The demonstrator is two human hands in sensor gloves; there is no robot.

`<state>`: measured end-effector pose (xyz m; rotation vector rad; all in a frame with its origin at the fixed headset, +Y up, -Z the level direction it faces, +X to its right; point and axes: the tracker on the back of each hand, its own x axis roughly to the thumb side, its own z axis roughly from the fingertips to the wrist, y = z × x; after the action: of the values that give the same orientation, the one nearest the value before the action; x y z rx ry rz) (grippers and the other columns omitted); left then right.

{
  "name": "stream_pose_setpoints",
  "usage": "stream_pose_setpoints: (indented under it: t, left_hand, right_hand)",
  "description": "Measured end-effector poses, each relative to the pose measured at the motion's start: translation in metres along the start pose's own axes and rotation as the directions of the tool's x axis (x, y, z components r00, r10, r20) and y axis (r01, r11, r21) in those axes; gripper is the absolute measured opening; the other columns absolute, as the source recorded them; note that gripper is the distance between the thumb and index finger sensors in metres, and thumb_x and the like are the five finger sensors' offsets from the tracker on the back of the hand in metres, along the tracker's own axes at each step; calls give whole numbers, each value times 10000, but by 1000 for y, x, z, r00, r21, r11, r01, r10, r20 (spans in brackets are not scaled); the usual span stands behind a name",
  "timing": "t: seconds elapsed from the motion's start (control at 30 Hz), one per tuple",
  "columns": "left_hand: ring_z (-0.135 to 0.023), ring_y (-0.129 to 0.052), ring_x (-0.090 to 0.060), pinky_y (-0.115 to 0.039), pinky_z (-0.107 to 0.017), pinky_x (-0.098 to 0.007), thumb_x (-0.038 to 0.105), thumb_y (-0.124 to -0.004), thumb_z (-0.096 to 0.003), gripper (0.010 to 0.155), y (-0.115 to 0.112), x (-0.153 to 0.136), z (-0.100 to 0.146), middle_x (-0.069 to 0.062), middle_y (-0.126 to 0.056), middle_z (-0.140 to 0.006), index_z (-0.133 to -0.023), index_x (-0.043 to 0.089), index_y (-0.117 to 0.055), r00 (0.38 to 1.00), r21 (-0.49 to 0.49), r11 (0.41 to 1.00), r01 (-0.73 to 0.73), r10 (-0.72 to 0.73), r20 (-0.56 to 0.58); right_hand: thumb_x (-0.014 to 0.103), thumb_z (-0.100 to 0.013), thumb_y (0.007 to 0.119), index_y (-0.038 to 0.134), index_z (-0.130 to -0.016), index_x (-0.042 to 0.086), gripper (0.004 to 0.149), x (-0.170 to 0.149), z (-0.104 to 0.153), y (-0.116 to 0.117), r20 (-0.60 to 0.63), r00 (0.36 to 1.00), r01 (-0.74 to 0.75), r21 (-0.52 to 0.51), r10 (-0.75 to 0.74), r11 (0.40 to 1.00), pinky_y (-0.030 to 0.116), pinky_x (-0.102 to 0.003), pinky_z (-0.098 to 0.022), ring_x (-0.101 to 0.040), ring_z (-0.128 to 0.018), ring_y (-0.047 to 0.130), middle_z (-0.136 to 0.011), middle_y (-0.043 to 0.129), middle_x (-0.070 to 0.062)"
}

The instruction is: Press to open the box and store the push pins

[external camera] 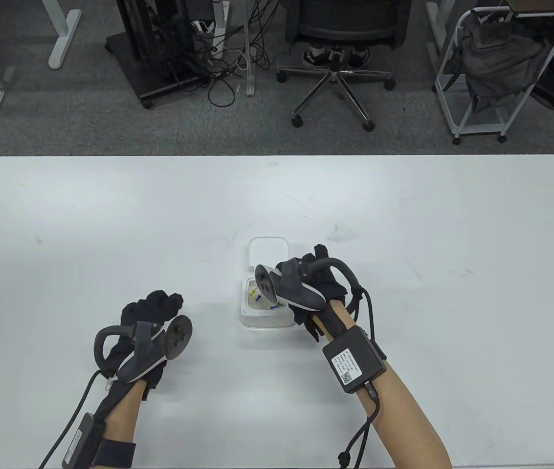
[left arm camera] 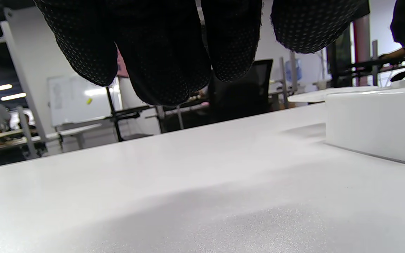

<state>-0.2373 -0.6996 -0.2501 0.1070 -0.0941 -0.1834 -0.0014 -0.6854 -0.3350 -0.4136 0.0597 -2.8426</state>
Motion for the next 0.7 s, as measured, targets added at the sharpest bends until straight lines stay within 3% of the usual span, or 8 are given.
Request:
stream_pose_setpoints:
  t: [0.27, 0.7]
  left_hand:
    - [-827, -956, -224, -753, -745, -524, 549, -658, -492, 577, 0, 0, 0, -36, -784, -1062, -1012, 304, -715, 1000, 3, 1000, -3, 3, -1]
    - [-828, -957, -223, -754, -744, -524, 549, -658, -492, 577, -1, 0, 0, -35, -784, -1063, -1012, 305, -715, 1000, 5, 1000, -5, 5, 1]
  right_hand:
    - [432, -369, 810, 732, -781, 370, 424, 14, -2, 4, 42, 999, 9, 34, -11, 999, 618, -617, -748, -182, -660, 973, -733, 955, 124]
    - [467, -354, 806, 721, -798, 366, 464, 7, -1, 1, 17, 1000, -3, 31, 3, 1000, 614, -615, -750, -198, -709, 954, -769, 940, 120]
